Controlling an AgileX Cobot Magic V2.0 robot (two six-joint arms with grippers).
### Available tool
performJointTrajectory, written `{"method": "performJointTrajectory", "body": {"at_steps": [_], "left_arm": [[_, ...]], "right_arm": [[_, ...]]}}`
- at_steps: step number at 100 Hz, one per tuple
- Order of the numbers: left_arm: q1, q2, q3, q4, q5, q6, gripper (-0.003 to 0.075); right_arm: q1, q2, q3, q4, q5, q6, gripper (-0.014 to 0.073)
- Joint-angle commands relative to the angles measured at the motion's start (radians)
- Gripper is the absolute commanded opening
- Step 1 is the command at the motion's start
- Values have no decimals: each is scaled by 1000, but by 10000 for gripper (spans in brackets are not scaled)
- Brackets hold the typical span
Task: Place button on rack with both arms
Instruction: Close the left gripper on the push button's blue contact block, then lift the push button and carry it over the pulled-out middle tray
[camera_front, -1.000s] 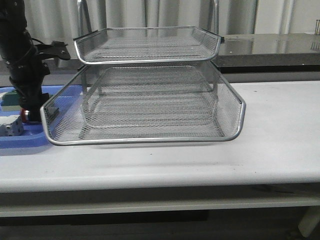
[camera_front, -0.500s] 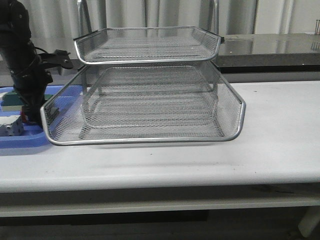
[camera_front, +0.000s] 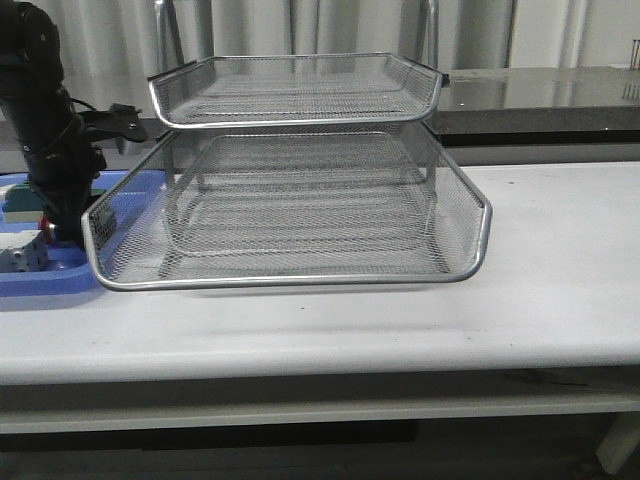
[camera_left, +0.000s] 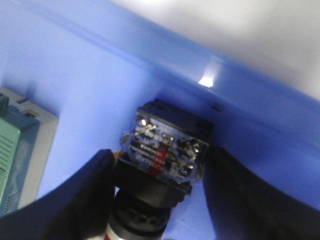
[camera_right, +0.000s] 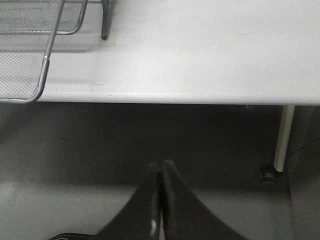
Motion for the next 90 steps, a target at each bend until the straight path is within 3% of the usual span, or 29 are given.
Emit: {"method": "performJointTrajectory", "body": {"at_steps": [1,15,27,50,82,90], "left_arm": [[-2,-55,-23,0,-30,-3,188],[-2,-62,-23,0,-21,-7,55],[-2,-74,-24,-4,6,-12,-7],[-1,-109,-81,-10,105,-72,-20],[-1,-129,-301,-72,353,-123,-20],[-1,-133,-353,-72,377,-201,-20]], "right_arm": [[-4,2,-32,-13,-57,-2,-67],[-4,2,-32,-13,-57,-2,-67],[-4,2,-32,-13,-57,-2,-67],[-4,2,-32,-13,-57,-2,-67],[-4,2,-32,-13,-57,-2,-67],[-4,2,-32,-13,-57,-2,-67]]}}
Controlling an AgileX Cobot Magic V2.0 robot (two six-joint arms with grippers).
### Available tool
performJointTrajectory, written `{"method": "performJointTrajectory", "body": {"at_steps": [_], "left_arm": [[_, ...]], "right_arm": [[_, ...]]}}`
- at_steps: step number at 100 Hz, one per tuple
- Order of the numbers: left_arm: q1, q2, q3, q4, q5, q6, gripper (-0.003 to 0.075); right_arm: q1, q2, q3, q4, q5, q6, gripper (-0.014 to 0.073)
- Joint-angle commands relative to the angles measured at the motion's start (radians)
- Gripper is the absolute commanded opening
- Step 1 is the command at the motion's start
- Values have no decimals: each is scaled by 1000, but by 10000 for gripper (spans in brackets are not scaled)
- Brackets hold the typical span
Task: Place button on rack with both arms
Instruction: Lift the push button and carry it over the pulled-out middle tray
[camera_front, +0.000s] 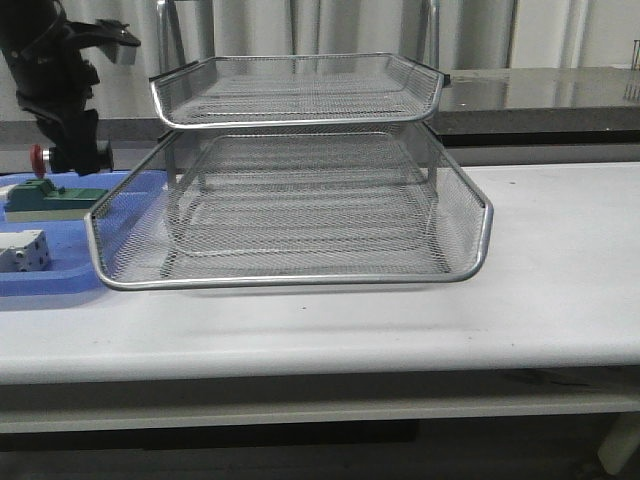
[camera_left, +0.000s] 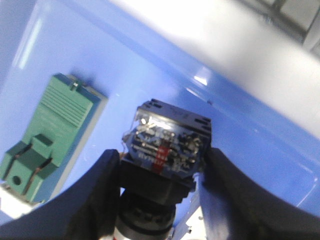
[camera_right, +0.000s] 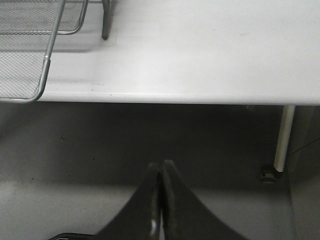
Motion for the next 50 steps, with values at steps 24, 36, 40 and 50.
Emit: {"method": "performJointTrajectory", "body": {"at_steps": [24,36,40,50], "left_arm": [[-1,-152,-95,-26,50,-135,-20],[-1,-193,-95,-26,50,-176,-20],[-1,-205,-95,-26,50,-191,-20],[-3,-250,-86,-47,50,-202,-20]], "right_arm": [[-4,2,-32,-13,-57,-2,-67],[-4,2,-32,-13,-58,-2,-67],[-4,2,-32,-13,-58,-2,-67],[-4,2,-32,-13,-58,-2,-67]]}}
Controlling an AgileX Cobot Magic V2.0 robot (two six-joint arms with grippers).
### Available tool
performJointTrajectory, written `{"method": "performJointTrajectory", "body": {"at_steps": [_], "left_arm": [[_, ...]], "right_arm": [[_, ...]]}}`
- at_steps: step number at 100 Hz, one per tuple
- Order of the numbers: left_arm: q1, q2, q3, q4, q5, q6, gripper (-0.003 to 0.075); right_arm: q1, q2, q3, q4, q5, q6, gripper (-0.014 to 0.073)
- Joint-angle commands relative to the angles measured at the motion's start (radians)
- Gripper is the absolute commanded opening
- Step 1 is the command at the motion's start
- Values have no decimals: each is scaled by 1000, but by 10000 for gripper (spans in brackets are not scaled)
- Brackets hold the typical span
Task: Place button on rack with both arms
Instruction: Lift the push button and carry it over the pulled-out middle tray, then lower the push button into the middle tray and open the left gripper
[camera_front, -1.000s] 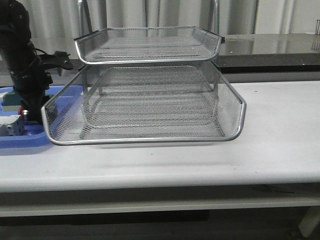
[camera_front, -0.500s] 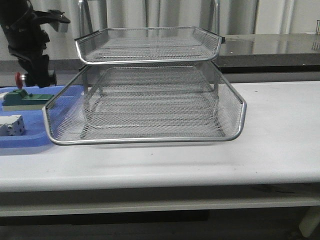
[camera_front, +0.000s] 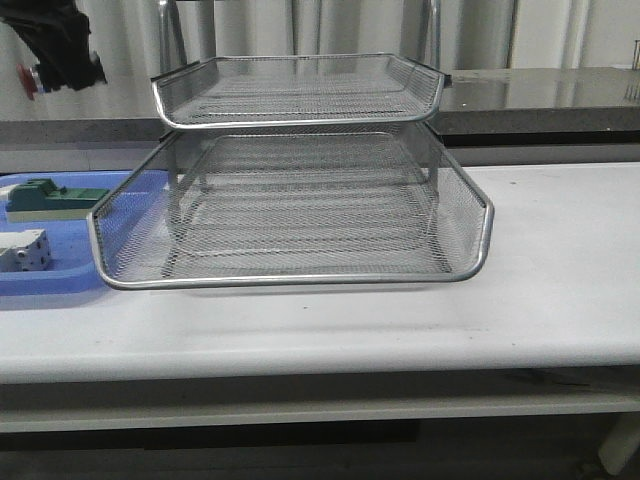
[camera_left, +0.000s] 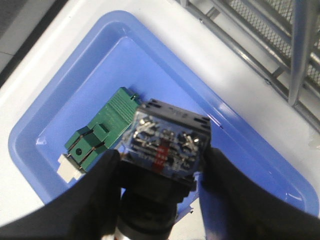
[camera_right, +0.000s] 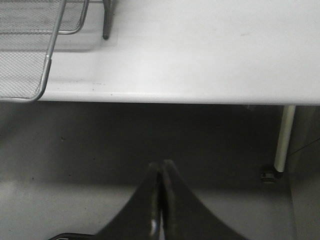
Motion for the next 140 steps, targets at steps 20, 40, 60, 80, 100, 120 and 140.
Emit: {"method": "performJointTrajectory", "body": {"at_steps": [20,40,60,80,100,120,140], "left_arm": [[-3,-219,36,-123,20,-49,-20],[-42,-346,154,-139,20,-49,-20],[-129,-440,263,-139,20,-47,-20],[-251,-468,331,-142,20,-47,-20],[-377,-468,403,-142,20,-41,-20],[-441,-453,462,-142,20,-41,-20],[-470,-417,481,-144,18,-39,-20]], "right_arm": [[-4,2,-32,-13,-58,-2,-67],[-4,2,-32,-13,-58,-2,-67],[-4,2,-32,-13,-58,-2,-67],[-4,2,-32,-13,-58,-2,-67],[-4,2,-32,-13,-58,-2,-67],[-4,2,-32,-13,-58,-2,-67],[-4,2,-32,-13,-58,-2,-67]]}}
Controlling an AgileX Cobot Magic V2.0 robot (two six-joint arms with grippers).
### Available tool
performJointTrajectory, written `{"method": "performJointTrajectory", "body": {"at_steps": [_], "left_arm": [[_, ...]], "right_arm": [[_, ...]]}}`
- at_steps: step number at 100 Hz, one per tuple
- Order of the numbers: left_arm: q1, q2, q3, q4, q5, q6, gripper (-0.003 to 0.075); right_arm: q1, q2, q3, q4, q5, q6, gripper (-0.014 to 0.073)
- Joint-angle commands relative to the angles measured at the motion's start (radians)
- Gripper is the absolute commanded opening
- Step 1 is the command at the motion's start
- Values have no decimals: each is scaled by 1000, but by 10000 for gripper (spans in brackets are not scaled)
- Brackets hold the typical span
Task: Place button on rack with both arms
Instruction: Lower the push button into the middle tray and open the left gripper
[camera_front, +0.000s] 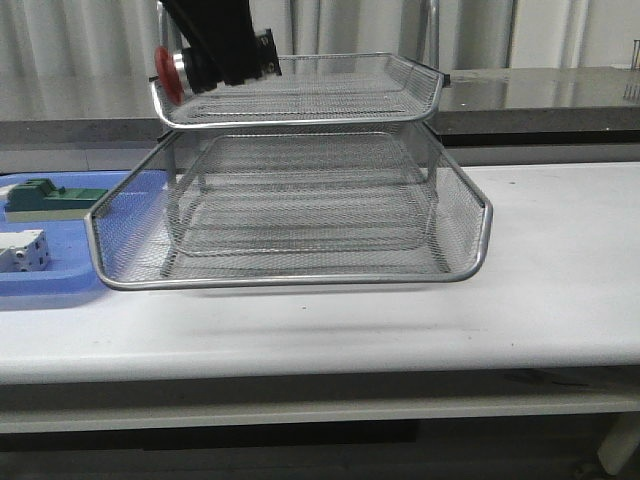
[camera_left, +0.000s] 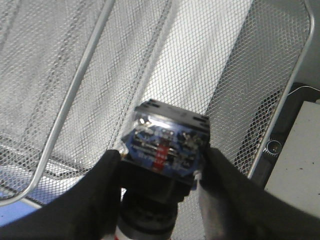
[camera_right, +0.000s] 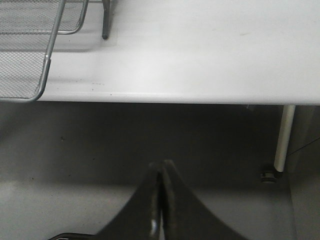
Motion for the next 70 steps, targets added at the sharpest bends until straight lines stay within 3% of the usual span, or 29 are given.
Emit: {"method": "performJointTrajectory", "body": {"at_steps": [1,54,61,70], "left_arm": [[-17,-22,-22,-19,14,0,-20],[-63,116,-22,-67,0,52,-15],[-67,118,-22,-67,2,52,20],[-71,118,-22,-69,2,53,126]], "right_arm": [[-4,2,-32,-13,-58,-2,-67],[-4,2,-32,-13,-58,-2,-67],[-4,2,-32,-13,-58,-2,-67],[-4,2,-32,-13,-58,-2,-67]]}}
